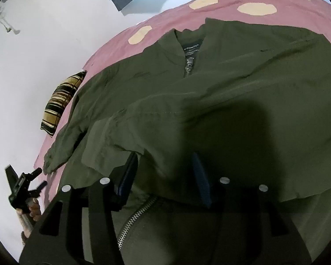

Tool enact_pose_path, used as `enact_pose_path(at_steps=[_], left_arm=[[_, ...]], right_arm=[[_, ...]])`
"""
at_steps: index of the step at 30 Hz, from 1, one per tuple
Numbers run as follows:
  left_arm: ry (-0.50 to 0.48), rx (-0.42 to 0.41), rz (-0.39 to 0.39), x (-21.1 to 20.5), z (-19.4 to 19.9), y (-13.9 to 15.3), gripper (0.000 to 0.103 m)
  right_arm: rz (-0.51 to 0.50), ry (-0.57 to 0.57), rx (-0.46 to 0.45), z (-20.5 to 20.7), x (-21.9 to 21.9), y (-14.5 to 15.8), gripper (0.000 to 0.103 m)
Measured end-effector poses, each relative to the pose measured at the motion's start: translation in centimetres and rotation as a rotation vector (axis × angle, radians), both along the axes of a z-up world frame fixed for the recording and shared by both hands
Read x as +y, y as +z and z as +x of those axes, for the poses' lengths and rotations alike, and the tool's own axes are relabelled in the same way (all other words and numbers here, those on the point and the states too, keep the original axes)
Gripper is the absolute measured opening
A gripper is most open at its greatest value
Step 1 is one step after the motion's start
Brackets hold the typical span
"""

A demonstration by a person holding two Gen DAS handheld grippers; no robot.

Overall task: Fold small clothes
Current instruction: 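Grasp the other sleeve cuff with the left gripper and fold it across the body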

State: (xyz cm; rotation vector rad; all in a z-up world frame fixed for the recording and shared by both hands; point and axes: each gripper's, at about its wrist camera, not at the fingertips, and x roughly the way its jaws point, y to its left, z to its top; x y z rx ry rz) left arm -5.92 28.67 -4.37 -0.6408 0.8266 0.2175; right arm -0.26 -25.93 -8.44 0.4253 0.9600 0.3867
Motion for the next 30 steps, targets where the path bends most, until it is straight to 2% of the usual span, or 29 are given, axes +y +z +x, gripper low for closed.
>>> enact_pose_path(at_steps=[3, 9, 16, 17, 18, 19, 20, 21, 23, 25, 27, 30], left_arm=[[0.055, -0.069, -0.089, 3.1, -0.5, -0.6, 0.098], [0.142, -0.158, -0.151, 7.1, 0.2, -1.3, 0.098], [0.217, -0.146, -0.188, 9.7, 2.0, -1.3, 0.098], [0.221, -0.143, -0.191, 9.8, 2.0, -1.3, 0.093], [0.229, -0.132, -0.179, 9.8, 2.0, -1.2, 0.083], [0.232, -0.109, -0.159, 9.8, 2.1, -1.2, 0.058], [0.23, -0.081, -0.143, 9.9, 2.2, -1.3, 0.04], [0.216, -0.071, -0.158, 10.1, 2.2, -1.6, 0.034], [0.198, -0.074, -0.184, 10.5, 2.0, -1.9, 0.028], [0.191, -0.072, -0.166, 10.7, 1.7, -1.2, 0.027], [0.209, -0.083, -0.139, 11.0, 1.3, 0.1, 0.026], [0.208, -0.16, -0.086, 11.2, 0.9, 3.9, 0.026]], right_arm=[[-0.002, -0.001, 0.003, 0.0, 0.2, -0.2, 0.053], [-0.001, -0.002, 0.003, 0.1, 0.4, -0.4, 0.057], [0.001, -0.005, -0.005, 0.2, 0.4, -0.6, 0.059], [0.001, -0.007, -0.007, 0.1, 0.4, -0.7, 0.059], [0.0, -0.008, -0.009, 0.1, 0.4, -0.7, 0.059], [-0.001, -0.008, -0.009, 0.2, 0.4, -0.7, 0.059], [-0.002, -0.01, -0.011, 0.1, 0.5, -0.7, 0.059], [-0.002, -0.012, -0.012, 0.1, 0.5, -0.7, 0.059], [-0.004, -0.014, -0.016, 0.2, 0.5, -0.8, 0.059], [-0.004, -0.017, -0.019, 0.2, 0.6, -0.7, 0.059], [-0.001, -0.018, -0.019, 0.2, 0.6, -0.6, 0.059], [0.002, -0.019, -0.019, 0.2, 0.5, -0.6, 0.059]])
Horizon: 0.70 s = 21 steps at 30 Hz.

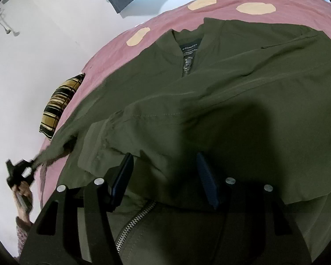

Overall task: Fold small clothes
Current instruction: 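Grasp the other sleeve cuff with the left gripper and fold it across the body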

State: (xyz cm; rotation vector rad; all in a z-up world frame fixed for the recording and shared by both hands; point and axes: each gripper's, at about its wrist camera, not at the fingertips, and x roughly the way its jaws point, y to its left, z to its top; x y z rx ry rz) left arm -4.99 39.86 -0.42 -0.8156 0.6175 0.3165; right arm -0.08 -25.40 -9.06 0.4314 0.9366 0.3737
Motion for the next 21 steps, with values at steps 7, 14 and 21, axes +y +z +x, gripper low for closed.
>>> enact_pose_path(at_steps=[7, 14, 21], left_arm=[[-0.089, -0.067, 0.238, -6.0, 3.3, 8.7, 0.026], [-0.327, -0.186, 0.4, -19.7, 6.8, 16.8, 0.026], [-0.635, -0.237, 0.467, -37.5, 8.2, 18.5, 0.026]], right_arm=[[0.012, -0.012, 0.003, -0.1, -0.5, 0.3, 0.059], [0.033, -0.052, -0.017, -1.4, -2.4, 1.5, 0.059], [0.055, -0.083, -0.044, -3.4, -5.2, 2.8, 0.059]])
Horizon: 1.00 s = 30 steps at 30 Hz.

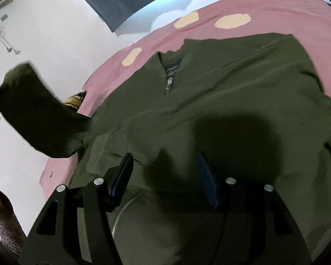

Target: Fold small clothes

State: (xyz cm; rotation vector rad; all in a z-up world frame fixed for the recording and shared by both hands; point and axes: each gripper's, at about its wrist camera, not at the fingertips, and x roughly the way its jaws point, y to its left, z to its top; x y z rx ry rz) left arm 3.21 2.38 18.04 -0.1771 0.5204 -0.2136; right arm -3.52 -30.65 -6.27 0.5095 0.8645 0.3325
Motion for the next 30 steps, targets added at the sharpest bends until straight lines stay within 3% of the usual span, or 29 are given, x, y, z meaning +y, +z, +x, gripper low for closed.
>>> enact_pose_path(at_steps=[5, 12, 15, 16, 19, 23, 26, 30], left_arm=[[-0.177, 0.078, 0.057, -11.2, 0.3, -4.3, 0.026], [-0.277, 0.192, 0.224, -21.0, 0.4, -12.6, 0.032], [-0.274, 0.17, 0.29, -23.4, -0.2, -13.7, 0.061], [-0.281, 0.152, 0.296, -23.7, -0.6, -13.5, 0.064], [-0.322, 0.124, 0.266, -23.0, -1.9, -12.3, 0.072], [-0.334, 0.113, 0.191, -20.8, -2.1, -10.9, 0.073], [-0.267, 0.096, 0.185, -16.5, -2.0, -10.9, 0.074], [-0.104, 0.114, 0.22, -7.9, -1.8, -13.1, 0.074]], right_arm=[[0.006, -0.039, -0.009, -1.8, -3.2, 0.3, 0.061], [0.03, -0.102, 0.017, -3.4, -6.9, -0.8, 0.065], [0.054, -0.127, 0.024, -3.7, -8.3, -1.1, 0.066], [0.068, -0.136, 0.027, -3.9, -8.7, -1.1, 0.066], [0.109, -0.149, 0.033, -3.9, -9.8, -1.4, 0.066], [0.174, -0.162, 0.037, -4.0, -10.8, -1.5, 0.066], [0.209, -0.177, 0.043, -4.1, -11.7, -1.6, 0.066], [0.325, -0.176, 0.069, -4.5, -12.9, -2.3, 0.066]])
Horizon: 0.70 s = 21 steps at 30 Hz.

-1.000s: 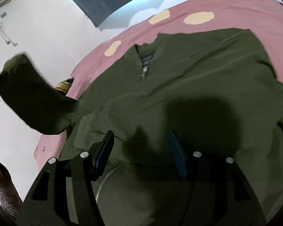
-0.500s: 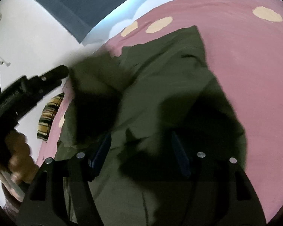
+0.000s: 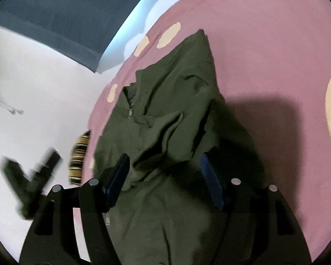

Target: Fold small clothes

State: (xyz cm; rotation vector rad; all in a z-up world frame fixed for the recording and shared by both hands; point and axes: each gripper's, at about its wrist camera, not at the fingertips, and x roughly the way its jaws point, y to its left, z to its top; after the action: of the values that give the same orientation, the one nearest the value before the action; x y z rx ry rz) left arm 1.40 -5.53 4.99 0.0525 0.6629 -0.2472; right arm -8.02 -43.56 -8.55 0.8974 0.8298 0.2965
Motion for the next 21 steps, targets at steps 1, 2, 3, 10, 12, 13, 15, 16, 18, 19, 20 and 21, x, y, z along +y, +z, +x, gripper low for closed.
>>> enact_pose_path(at_steps=[1, 2, 3, 10, 12, 13, 15, 16, 18, 19, 20, 21], left_arm=[[0.041, 0.008, 0.011, 2.0, 0.1, -0.8, 0.074], [0.064, 0.016, 0.015, 3.3, 0.1, -1.3, 0.074], [0.108, 0.035, 0.023, 5.6, 0.2, -2.2, 0.074], [0.28, 0.137, -0.02, 13.6, 1.0, -6.3, 0.074], [0.292, 0.15, -0.03, 14.2, 1.4, -6.9, 0.074], [0.293, 0.16, -0.041, 14.4, 1.5, -7.2, 0.074], [0.293, 0.176, -0.058, 14.6, 1.7, -7.5, 0.074], [0.291, 0.18, -0.064, 14.6, 1.7, -7.7, 0.074], [0.29, 0.184, -0.063, 14.4, 1.6, -8.0, 0.074], [0.29, 0.186, -0.063, 14.6, 1.3, -8.1, 0.074], [0.289, 0.192, -0.064, 14.7, 1.3, -8.2, 0.074], [0.289, 0.203, -0.064, 14.6, 1.5, -8.4, 0.074]], right_arm=[[0.045, 0.006, 0.006, 0.1, -0.3, -0.3, 0.066], [0.066, 0.007, 0.01, 0.1, -0.4, -0.5, 0.066], [0.081, 0.009, 0.015, 0.2, -0.4, -0.6, 0.067], [0.022, 0.033, 0.004, 0.2, 1.0, 1.7, 0.067], [-0.019, 0.006, -0.04, 0.0, 1.2, 3.3, 0.067], [-0.032, 0.007, -0.048, 0.2, 1.4, 3.7, 0.066], [-0.065, 0.021, -0.018, 1.2, 2.0, 3.7, 0.066], [-0.085, 0.021, 0.003, 1.7, 2.2, 3.4, 0.066], [-0.113, 0.034, 0.048, 2.8, 3.1, 2.4, 0.064], [-0.117, 0.047, 0.063, 3.3, 3.6, 1.9, 0.056], [-0.132, 0.067, 0.085, 3.9, 4.3, 1.4, 0.05], [-0.16, 0.075, 0.102, 4.1, 4.7, 1.1, 0.04]])
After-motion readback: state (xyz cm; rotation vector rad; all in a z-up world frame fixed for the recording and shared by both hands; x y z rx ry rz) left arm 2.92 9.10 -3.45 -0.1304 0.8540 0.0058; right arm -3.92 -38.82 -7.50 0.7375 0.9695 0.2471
